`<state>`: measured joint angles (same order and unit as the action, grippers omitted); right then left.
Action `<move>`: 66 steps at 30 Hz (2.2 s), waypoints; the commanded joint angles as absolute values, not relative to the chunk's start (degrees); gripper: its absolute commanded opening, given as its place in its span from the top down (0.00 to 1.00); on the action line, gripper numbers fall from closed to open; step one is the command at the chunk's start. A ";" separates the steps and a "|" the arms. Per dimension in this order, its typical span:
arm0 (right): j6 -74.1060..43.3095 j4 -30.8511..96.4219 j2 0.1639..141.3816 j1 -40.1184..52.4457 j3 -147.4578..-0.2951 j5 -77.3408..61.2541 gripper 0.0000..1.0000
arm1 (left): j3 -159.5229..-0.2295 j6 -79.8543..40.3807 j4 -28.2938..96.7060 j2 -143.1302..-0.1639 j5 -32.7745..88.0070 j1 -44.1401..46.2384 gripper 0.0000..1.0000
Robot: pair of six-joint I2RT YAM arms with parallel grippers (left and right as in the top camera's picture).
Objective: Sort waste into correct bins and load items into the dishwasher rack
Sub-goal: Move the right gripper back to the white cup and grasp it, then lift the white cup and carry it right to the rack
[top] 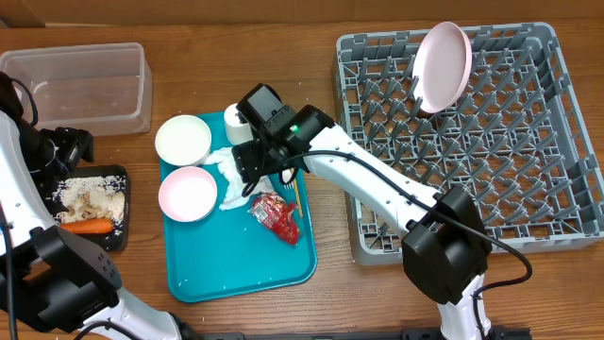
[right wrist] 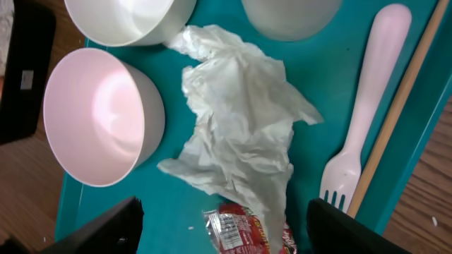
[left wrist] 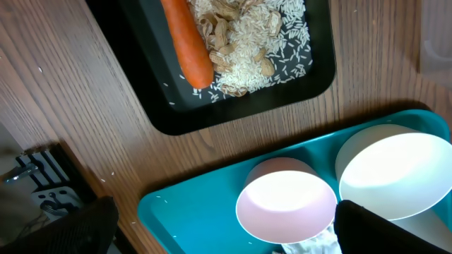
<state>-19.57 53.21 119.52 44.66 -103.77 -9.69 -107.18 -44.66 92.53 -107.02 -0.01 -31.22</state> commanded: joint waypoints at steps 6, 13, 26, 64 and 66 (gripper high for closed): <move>-19.73 55.64 114.96 44.27 -104.77 -10.76 0.17 | -107.02 -44.60 92.49 -105.71 -0.56 -31.11 0.00; -19.68 53.10 108.57 43.59 -104.77 -10.76 0.00 | -107.02 -44.60 92.49 -105.71 -0.56 -31.11 0.00; -15.59 31.57 117.14 42.96 -103.50 -2.94 0.00 | -107.02 -44.60 92.49 -105.71 -0.56 -31.11 0.00; -10.55 13.65 135.50 41.82 -103.50 -2.96 0.03 | -107.02 -44.60 92.49 -105.71 -0.56 -31.11 0.00; -11.75 13.63 135.59 41.82 -103.50 -2.07 0.07 | -107.02 -44.60 92.49 -105.71 -0.56 -31.11 0.00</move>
<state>-10.41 14.26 134.67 41.76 -103.66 -3.49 -107.18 -44.66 92.53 -107.02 -0.01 -31.22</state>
